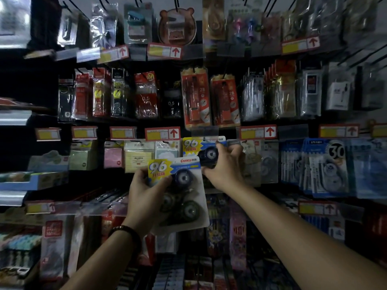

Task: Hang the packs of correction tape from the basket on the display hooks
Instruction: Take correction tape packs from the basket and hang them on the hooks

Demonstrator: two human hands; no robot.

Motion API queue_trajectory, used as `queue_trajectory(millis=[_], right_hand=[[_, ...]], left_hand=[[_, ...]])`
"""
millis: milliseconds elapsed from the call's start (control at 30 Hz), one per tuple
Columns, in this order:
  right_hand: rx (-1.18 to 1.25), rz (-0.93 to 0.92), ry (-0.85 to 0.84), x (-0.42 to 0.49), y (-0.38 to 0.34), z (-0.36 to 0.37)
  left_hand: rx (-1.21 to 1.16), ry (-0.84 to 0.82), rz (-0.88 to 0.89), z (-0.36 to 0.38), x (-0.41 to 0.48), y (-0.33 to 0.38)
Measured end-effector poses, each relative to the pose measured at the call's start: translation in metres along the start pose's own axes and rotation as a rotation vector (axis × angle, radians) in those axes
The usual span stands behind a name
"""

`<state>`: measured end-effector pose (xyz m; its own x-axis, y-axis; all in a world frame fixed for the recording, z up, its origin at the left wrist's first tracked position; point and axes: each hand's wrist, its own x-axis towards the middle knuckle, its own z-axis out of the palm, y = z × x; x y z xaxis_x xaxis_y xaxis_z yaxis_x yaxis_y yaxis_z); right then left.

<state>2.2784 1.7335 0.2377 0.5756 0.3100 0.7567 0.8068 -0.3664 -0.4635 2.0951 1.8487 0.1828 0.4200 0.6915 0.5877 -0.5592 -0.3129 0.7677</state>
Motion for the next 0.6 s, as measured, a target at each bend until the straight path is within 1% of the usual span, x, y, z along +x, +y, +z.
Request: queue_trajectory(millis=[67,133,167,200,233,300,367,433,533,600], right_hand=[[-0.006,-0.017,0.059,-0.004,0.003,0.000],[0.021,-0.076,0.162,-0.016,0.005,-0.005],[0.059,-0.099,0.198,-0.024,0.007,-0.008],[0.126,-0.108,0.199,-0.034,0.007,-0.013],[0.223,-0.104,0.159,-0.043,0.007,-0.016],[0.412,-0.094,0.014,-0.058,0.007,-0.020],[0.490,-0.075,-0.090,-0.065,0.012,-0.018],[0.478,-0.045,-0.112,-0.065,0.016,-0.015],[0.539,-0.002,-0.082,-0.061,0.015,-0.017],[0.582,0.006,-0.027,-0.054,0.014,-0.017]], left_hand=[[-0.007,-0.006,0.004,0.004,0.001,-0.001],[-0.022,-0.022,0.005,0.008,0.002,0.001],[-0.027,-0.027,0.006,0.011,0.002,0.001],[-0.032,-0.029,0.007,0.014,0.003,0.002],[-0.040,-0.034,0.009,0.016,0.004,0.002],[-0.055,-0.045,0.006,0.024,0.006,0.002],[-0.060,-0.045,-0.007,0.031,0.009,0.001],[-0.051,-0.032,0.002,0.038,0.012,0.000],[0.028,-0.012,0.045,0.043,0.019,-0.001],[0.108,-0.068,0.054,0.044,0.023,-0.002]])
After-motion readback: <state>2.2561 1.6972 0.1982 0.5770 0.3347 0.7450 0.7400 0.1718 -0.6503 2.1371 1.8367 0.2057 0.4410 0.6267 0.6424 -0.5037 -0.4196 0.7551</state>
